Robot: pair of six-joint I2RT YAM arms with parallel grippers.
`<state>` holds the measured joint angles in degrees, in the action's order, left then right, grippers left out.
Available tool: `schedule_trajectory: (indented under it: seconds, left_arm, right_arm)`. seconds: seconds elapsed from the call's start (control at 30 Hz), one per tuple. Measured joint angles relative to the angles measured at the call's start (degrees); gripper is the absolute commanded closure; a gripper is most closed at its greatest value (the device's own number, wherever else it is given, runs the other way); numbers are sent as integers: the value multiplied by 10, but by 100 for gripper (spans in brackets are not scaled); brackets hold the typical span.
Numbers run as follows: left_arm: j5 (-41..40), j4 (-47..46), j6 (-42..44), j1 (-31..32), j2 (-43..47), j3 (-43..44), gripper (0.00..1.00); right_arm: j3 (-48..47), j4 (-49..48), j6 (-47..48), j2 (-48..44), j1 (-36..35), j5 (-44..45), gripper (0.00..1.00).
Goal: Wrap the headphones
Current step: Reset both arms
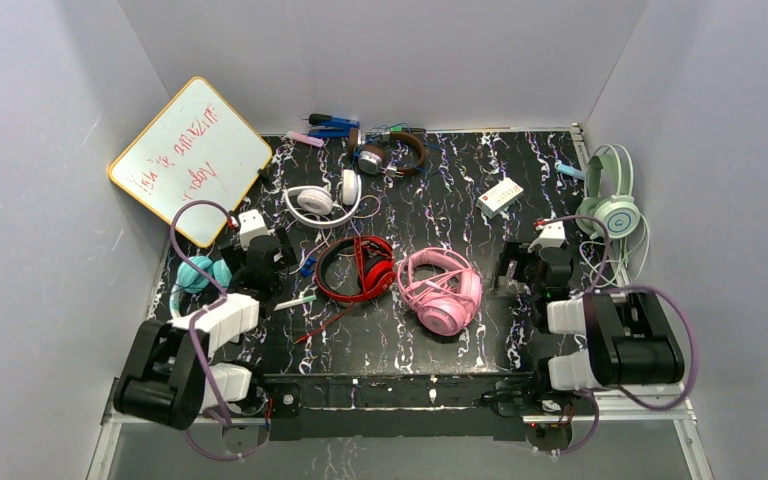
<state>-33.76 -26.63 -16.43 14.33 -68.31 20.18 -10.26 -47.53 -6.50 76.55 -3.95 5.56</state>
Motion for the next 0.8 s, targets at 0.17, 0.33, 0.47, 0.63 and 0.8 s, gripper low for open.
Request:
schedule_trajectory:
  seconds: [0.17,0.33,0.47,0.63,0.8]
  left_arm:
    - [-1,-66,26,-13,-65,4,2]
    - [15,-136,56,-24,-114,3,2]
    - [30,-182,71,-25,-160,3,15]
    - [69,-209,109,-26,-207,9,18]
    - [87,-258,144,-26,-203,-12,18]
  right_arm:
    - [-19,-119,25,119,7,-4,3]
    - [-25,-161,38,147,12,-13,1]
    - [-27,-173,39,148,13,-17,1]
    - [-29,-174,39,148,14,-21,1]
    - [-30,-174,40,148,14,-24,1]
